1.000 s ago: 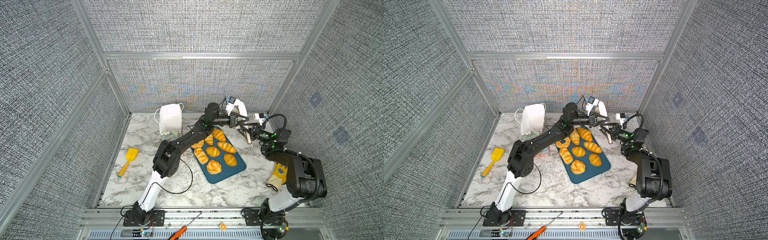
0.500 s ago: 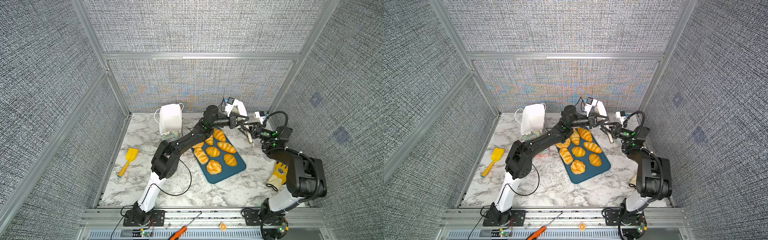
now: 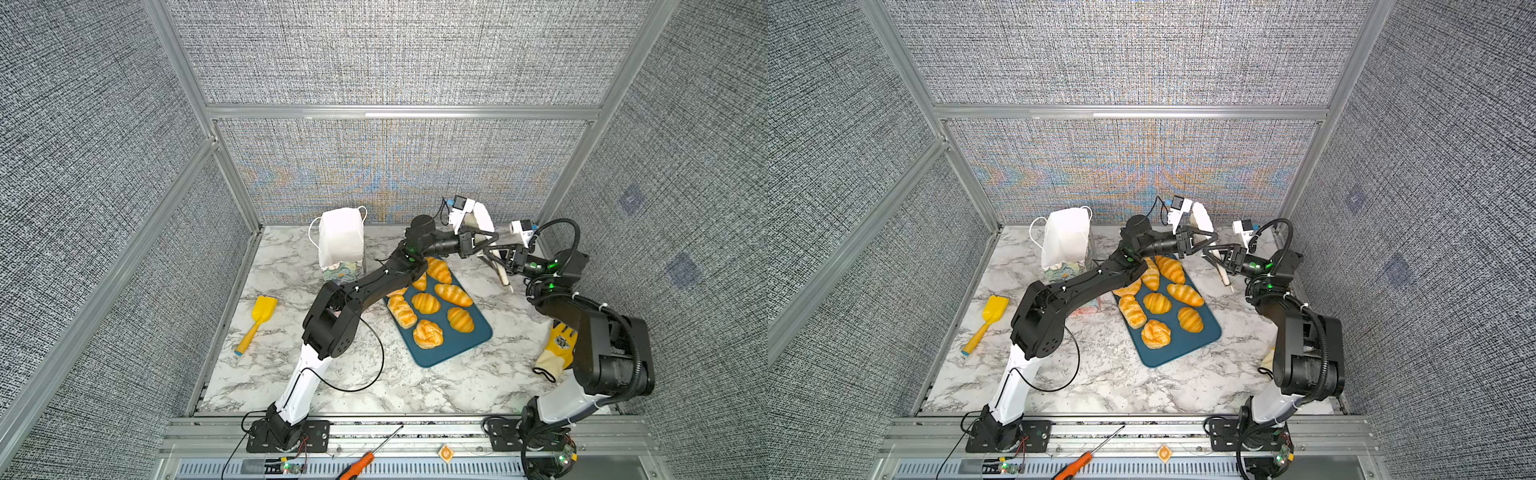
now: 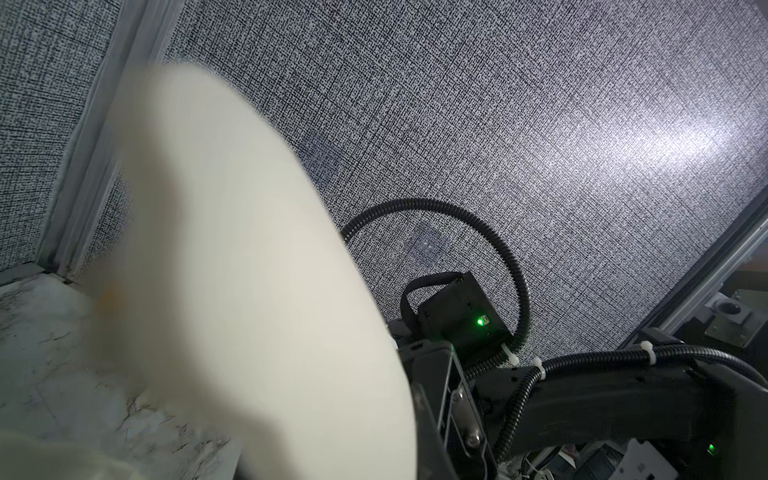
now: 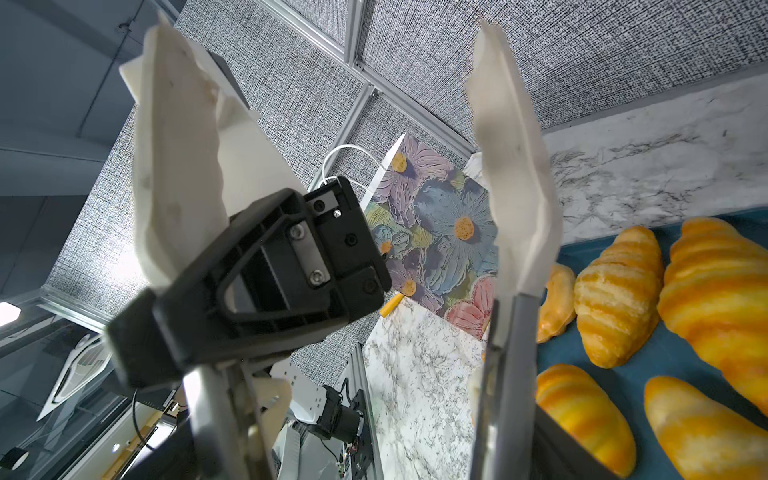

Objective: Place the fake bread into the paper bag

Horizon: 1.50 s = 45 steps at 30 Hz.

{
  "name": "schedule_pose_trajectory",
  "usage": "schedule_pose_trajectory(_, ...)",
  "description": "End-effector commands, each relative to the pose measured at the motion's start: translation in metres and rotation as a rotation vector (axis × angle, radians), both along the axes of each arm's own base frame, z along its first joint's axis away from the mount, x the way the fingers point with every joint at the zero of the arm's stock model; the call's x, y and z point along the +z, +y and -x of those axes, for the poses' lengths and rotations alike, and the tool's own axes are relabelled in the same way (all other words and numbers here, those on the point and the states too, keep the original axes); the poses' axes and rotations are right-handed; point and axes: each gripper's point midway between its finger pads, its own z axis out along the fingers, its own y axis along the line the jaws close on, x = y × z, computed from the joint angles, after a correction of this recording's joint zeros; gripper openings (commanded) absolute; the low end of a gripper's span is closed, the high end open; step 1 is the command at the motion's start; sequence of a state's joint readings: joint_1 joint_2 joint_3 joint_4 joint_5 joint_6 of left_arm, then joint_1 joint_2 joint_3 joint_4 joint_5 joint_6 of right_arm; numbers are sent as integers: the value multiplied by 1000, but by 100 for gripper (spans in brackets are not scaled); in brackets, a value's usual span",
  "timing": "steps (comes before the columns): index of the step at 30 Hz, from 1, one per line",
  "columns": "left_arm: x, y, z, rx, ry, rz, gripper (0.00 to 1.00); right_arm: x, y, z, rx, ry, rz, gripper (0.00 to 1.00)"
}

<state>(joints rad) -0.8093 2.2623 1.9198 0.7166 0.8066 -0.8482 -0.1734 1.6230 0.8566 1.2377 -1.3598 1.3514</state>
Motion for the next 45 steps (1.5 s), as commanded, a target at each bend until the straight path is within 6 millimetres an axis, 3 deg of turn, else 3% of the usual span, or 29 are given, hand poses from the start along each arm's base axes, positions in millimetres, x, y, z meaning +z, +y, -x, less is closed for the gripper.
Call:
schedule_pose_trajectory(1,8,0,35,-162,-30,22,8,12,-11,-18,-109,-6,-45,86)
schedule_pose_trajectory(6,6,-2,34,-166,-29,25,8,15,-10,-17,-107,-11,-43,85)
schedule_pose_trajectory(13,11,-1,35,-177,-30,57,9,13,-10,-14,-106,-4,-42,74)
schedule_pose_trajectory(21,10,10,28,-142,-25,65,32,5,-19,-13,-132,24,-16,62)
schedule_pose_trajectory(25,10,11,25,-131,-23,63,39,2,-20,-13,-148,25,16,59)
schedule_pose_trajectory(30,7,19,14,-85,-15,53,48,-21,-21,-8,-182,56,150,58)
schedule_pose_trajectory(31,4,21,11,-73,-10,43,50,-15,-23,-9,-192,41,182,58)
schedule_pose_trajectory(34,-4,25,3,-27,-1,4,54,-26,-26,-6,-211,56,302,58)
schedule_pose_trajectory(45,-31,29,-18,87,37,-130,60,-53,-49,-3,-327,137,556,58)
